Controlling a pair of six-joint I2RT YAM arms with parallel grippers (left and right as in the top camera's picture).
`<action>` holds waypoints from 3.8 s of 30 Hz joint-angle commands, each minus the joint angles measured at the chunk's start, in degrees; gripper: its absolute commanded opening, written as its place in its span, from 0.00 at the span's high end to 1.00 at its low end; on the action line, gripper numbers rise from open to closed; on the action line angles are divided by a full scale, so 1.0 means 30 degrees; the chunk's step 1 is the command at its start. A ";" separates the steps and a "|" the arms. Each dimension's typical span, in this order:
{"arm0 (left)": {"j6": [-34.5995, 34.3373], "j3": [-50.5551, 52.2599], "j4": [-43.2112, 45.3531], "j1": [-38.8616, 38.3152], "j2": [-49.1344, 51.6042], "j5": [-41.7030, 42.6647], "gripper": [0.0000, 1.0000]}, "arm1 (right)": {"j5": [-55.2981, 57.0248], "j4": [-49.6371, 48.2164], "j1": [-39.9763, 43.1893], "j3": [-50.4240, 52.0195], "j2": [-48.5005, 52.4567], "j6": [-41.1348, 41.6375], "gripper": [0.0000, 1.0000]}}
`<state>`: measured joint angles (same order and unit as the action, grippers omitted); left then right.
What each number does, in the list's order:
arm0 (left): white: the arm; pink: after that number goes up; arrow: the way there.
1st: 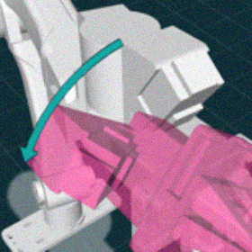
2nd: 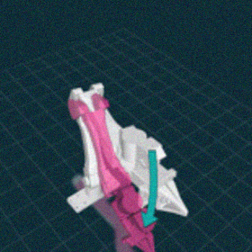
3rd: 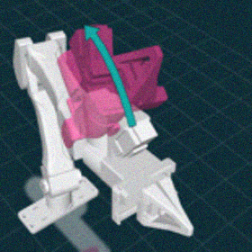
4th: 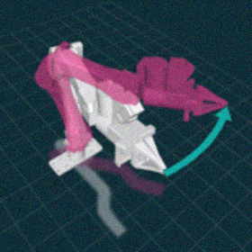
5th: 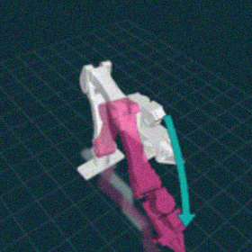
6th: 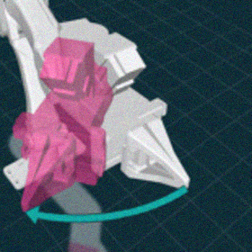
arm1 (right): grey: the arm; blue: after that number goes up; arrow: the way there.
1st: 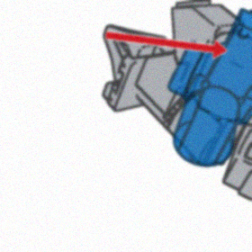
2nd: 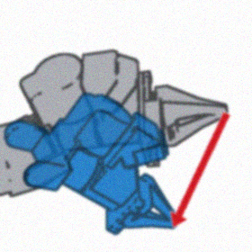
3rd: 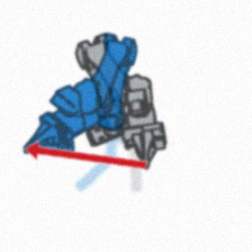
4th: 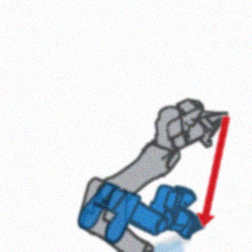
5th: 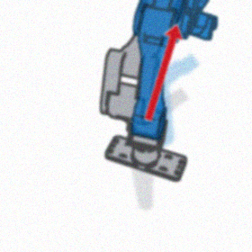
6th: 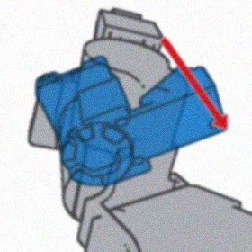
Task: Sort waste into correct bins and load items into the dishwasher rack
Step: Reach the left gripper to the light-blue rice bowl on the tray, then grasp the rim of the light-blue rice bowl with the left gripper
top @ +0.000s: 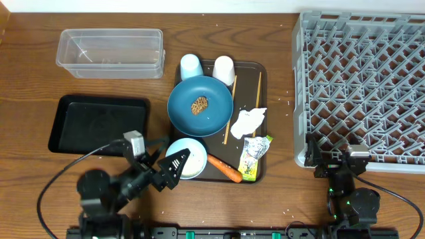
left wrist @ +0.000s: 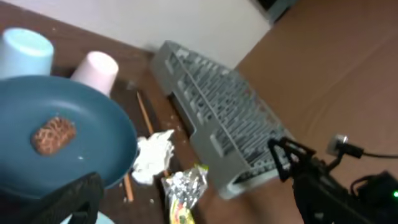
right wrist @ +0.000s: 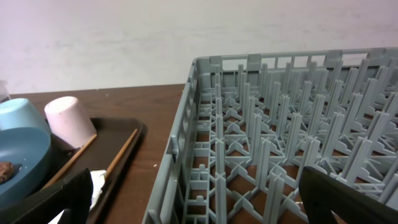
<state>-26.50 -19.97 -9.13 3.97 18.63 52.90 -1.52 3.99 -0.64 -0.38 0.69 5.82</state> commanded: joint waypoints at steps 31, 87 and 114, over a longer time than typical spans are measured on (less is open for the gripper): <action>0.2273 -1.0622 -1.2764 -1.0987 1.3879 -1.5453 0.02 | -0.0007 0.0080 0.0321 0.0022 -0.0029 -0.0189 0.01; -0.4175 -1.1242 -0.9850 -1.5416 2.4079 -2.0873 0.04 | -0.0007 0.0080 0.0321 0.0022 -0.0029 -0.0189 0.01; -0.5071 -1.0615 -0.8918 -1.5424 2.5019 -2.0808 0.34 | -0.0015 0.0080 0.0321 0.0022 -0.0029 -0.0189 0.01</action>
<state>-41.56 -52.60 -35.81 -42.33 93.03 -8.16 -1.52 3.99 -0.64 -0.38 0.73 5.82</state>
